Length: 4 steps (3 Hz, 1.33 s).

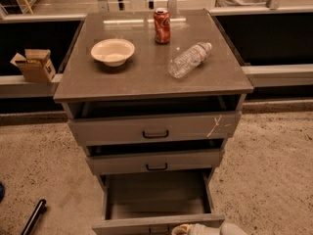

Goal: Close bottom drawer

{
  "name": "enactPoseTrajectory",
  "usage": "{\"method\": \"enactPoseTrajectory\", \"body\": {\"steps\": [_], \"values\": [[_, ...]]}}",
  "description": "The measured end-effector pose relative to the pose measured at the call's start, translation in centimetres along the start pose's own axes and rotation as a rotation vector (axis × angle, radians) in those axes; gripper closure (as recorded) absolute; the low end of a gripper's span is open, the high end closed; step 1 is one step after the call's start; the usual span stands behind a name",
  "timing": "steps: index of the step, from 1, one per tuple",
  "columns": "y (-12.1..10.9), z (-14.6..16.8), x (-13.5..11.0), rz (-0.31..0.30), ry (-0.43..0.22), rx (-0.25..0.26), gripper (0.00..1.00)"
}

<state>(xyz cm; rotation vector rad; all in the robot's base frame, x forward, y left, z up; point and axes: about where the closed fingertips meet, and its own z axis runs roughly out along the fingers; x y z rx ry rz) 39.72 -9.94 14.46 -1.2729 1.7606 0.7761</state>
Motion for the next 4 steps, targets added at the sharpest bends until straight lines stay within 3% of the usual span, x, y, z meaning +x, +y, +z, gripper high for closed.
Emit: {"method": "enactPoseTrajectory", "body": {"steps": [1,2,3,4], "values": [[-2.1,1.3,-0.7,0.01,-0.029,0.092,1.0],[-4.5,2.3,-2.4,-0.027,-0.053,0.188,1.0],[-4.5,2.3,-2.4,-0.027,-0.053,0.188,1.0],[-5.4,2.4,-1.9,-0.046,-0.051,0.248,1.0]]}}
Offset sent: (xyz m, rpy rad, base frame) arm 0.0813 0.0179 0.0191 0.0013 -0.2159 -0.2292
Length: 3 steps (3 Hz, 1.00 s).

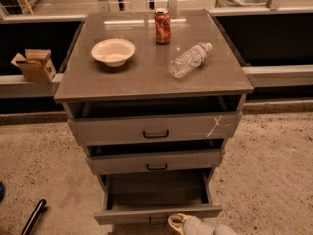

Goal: Close bottom drawer

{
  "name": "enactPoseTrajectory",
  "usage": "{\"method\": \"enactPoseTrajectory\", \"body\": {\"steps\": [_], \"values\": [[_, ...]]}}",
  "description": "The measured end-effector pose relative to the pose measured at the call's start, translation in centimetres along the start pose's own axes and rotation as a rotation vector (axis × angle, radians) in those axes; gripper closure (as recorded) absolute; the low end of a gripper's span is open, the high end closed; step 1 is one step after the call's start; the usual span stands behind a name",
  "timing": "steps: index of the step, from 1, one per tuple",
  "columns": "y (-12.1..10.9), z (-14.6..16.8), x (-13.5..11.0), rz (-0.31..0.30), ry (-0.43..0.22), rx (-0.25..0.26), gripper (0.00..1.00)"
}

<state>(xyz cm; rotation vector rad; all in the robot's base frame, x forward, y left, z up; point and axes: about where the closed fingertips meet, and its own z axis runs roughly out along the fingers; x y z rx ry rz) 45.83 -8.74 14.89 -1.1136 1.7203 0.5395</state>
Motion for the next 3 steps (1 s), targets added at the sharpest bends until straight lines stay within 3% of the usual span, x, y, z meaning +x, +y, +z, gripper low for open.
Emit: {"method": "enactPoseTrajectory", "body": {"steps": [1,2,3], "values": [[-2.0,0.2,-0.1,-0.024,-0.012,0.081,1.0],[-4.9,1.2,-0.2,-0.034,-0.072,0.152,1.0],[-4.9,1.2,-0.2,-0.034,-0.072,0.152,1.0]]}}
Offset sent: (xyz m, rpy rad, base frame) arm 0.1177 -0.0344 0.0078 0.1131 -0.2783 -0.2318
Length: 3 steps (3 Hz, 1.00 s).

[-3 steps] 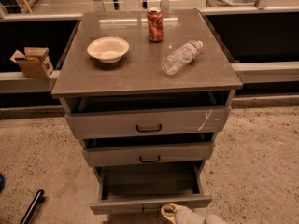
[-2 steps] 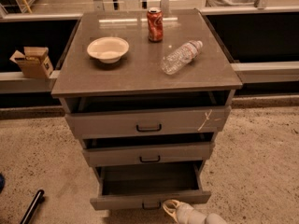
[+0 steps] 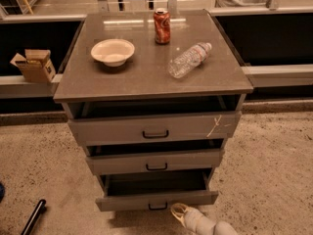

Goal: Close bottom drawer

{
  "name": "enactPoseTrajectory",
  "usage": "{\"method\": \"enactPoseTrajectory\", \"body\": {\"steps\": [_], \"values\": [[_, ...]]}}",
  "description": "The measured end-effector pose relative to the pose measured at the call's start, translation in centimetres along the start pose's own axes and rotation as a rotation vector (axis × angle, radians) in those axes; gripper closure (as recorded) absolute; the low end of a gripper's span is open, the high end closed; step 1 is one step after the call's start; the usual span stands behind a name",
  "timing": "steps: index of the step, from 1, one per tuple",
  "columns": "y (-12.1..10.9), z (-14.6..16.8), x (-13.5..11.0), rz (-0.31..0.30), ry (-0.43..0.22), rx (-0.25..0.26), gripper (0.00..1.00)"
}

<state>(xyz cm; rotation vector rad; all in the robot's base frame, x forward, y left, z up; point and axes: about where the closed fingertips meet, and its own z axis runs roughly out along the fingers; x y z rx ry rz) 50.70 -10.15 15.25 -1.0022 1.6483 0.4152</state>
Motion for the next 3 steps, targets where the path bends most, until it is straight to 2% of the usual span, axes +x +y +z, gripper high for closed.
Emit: {"method": "enactPoseTrajectory", "body": {"steps": [1,3], "values": [[-2.1,1.46,-0.89,0.005,-0.061,0.007,0.82],[-2.58,1.65,-1.07,0.006,-0.075,0.009,0.34]]}}
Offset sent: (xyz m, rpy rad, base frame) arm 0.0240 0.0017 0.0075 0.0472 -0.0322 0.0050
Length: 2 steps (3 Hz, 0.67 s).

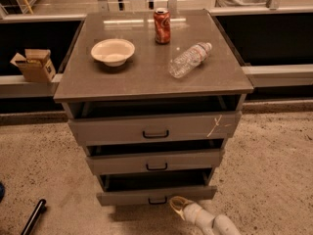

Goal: Close bottom drawer

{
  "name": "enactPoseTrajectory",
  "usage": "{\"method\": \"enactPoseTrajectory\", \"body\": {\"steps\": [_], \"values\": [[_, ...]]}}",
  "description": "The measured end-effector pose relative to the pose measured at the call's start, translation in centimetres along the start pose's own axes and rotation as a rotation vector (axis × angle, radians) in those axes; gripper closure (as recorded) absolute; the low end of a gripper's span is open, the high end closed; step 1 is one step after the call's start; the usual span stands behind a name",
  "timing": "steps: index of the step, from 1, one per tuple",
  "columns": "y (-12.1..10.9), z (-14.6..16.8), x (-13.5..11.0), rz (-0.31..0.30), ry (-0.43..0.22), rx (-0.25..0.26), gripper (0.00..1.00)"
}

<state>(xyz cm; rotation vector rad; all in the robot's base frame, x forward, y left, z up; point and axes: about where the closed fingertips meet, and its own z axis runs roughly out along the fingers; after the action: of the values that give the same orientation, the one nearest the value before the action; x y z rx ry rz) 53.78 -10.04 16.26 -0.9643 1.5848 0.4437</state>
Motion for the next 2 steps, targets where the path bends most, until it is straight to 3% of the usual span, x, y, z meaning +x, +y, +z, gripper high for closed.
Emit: {"method": "enactPoseTrajectory", "body": {"steps": [1,2], "values": [[0.0,0.0,0.0,0.0,0.0,0.0,0.11],[0.01,0.01,0.0,0.0,0.0,0.0,0.0]]}}
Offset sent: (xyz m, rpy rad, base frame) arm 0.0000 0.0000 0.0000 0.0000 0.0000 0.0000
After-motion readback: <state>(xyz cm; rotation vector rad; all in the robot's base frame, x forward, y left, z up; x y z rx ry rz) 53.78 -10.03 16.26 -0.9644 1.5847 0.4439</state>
